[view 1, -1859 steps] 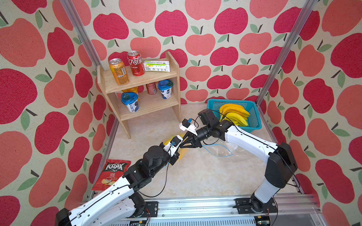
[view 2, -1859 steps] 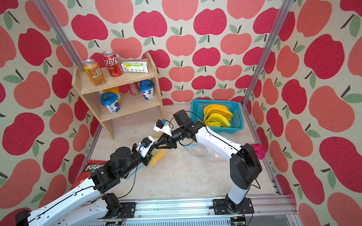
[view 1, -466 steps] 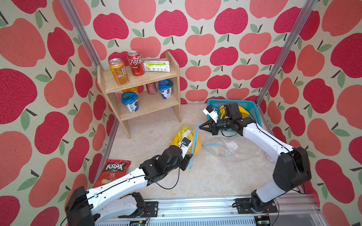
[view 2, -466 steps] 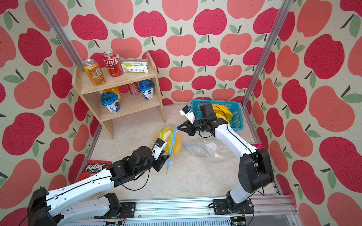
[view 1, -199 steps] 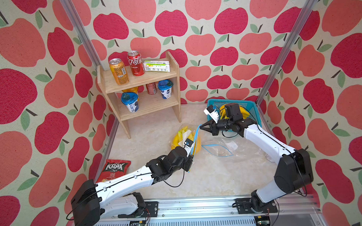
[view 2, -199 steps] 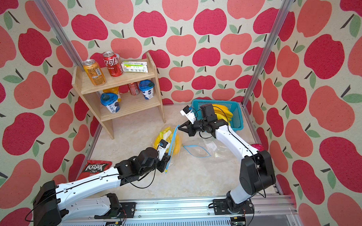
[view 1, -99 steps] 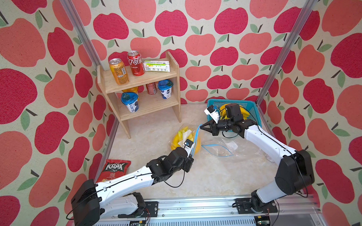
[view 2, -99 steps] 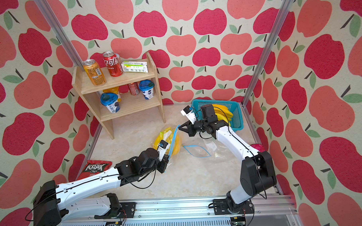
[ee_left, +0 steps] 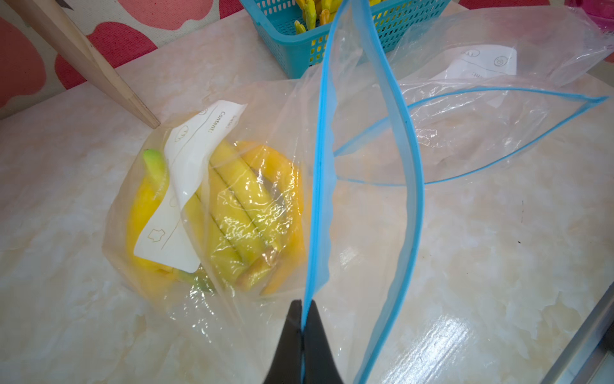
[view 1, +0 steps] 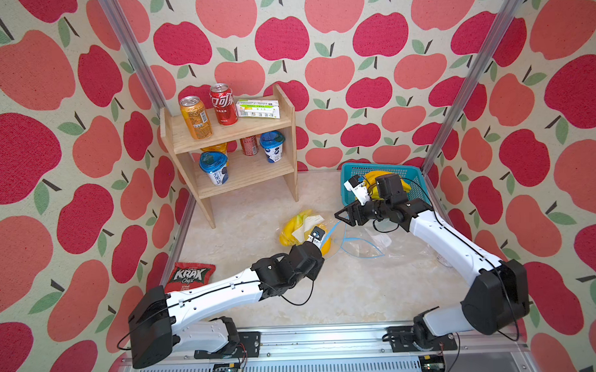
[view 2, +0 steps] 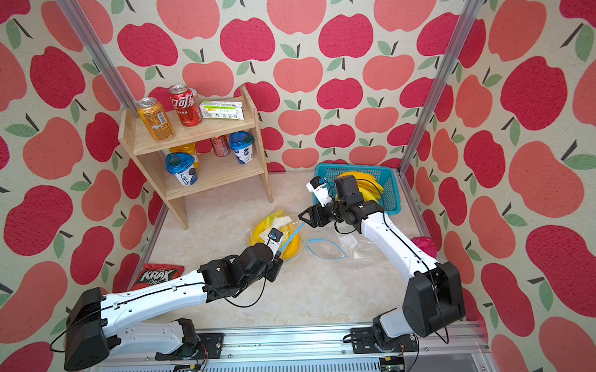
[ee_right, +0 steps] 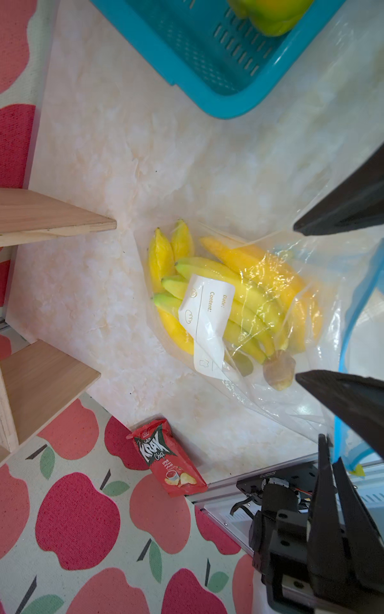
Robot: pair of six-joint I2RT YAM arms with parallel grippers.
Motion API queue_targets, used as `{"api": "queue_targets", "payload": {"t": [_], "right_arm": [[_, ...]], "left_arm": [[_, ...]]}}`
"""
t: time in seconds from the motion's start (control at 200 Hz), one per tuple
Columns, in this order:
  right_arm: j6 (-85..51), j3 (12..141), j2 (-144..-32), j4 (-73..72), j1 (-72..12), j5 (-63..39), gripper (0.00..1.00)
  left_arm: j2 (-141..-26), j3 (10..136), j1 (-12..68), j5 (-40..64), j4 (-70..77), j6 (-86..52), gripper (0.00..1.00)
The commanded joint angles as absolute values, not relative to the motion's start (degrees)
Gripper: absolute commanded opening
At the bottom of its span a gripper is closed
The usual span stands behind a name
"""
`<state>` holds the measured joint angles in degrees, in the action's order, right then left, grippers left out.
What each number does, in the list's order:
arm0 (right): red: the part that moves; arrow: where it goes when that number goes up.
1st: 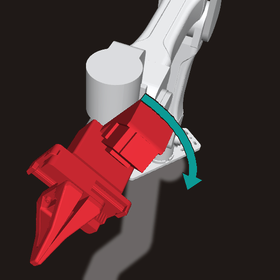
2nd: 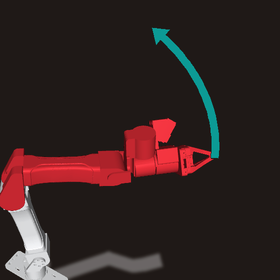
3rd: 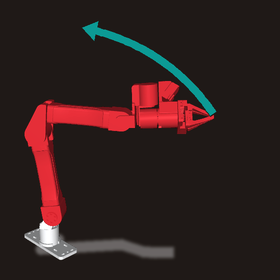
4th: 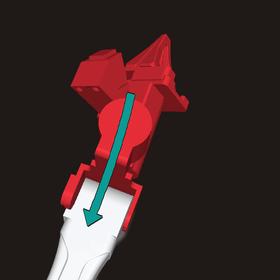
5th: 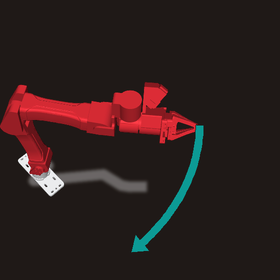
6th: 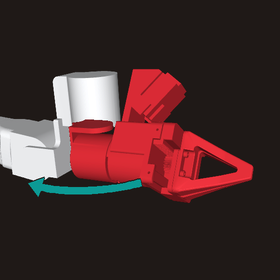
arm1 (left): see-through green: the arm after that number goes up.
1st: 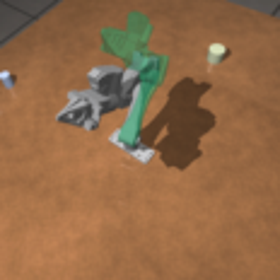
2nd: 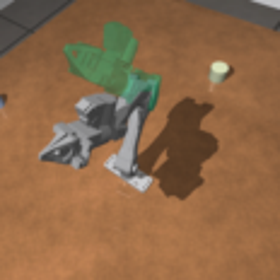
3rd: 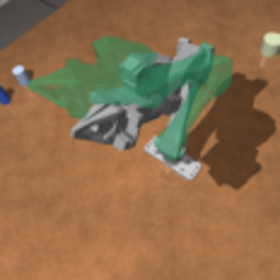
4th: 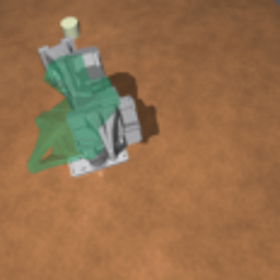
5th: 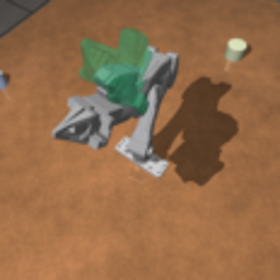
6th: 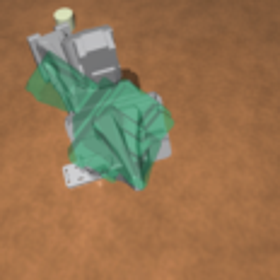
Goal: Open the zip-top bag and take out the banana
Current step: Pick up the banana from the zipper food storage bag.
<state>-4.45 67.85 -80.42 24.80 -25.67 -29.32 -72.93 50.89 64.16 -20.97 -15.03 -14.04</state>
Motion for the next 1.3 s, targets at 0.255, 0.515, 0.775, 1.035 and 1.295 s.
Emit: {"api": "queue_targets", "payload": {"t": [0.255, 0.515, 0.775, 1.035, 1.295], "right_arm": [[-11.13, 56.06, -59.61, 32.67, -29.36, -22.26, 0.61], [-18.00, 45.06, -50.27, 26.11, -35.41, -22.51, 0.56], [-18.55, 38.26, -53.06, 12.91, -45.17, -18.68, 0.46], [-18.00, 39.69, -58.96, 7.34, -45.94, -16.98, 0.47], [-17.58, 39.96, -63.35, 5.64, -46.05, -14.12, 0.46]], "left_arm": [[-79.75, 55.83, 67.85, -33.22, -19.51, -19.71, 0.00], [-78.22, 54.78, 67.07, -33.45, -19.18, -24.09, 0.00], [-78.03, 53.25, 66.98, -32.05, -15.93, -26.97, 0.00], [-77.26, 51.97, 67.13, -32.32, -14.75, -27.47, 0.00], [-76.55, 50.75, 67.24, -32.43, -13.29, -28.22, 0.00]]}}
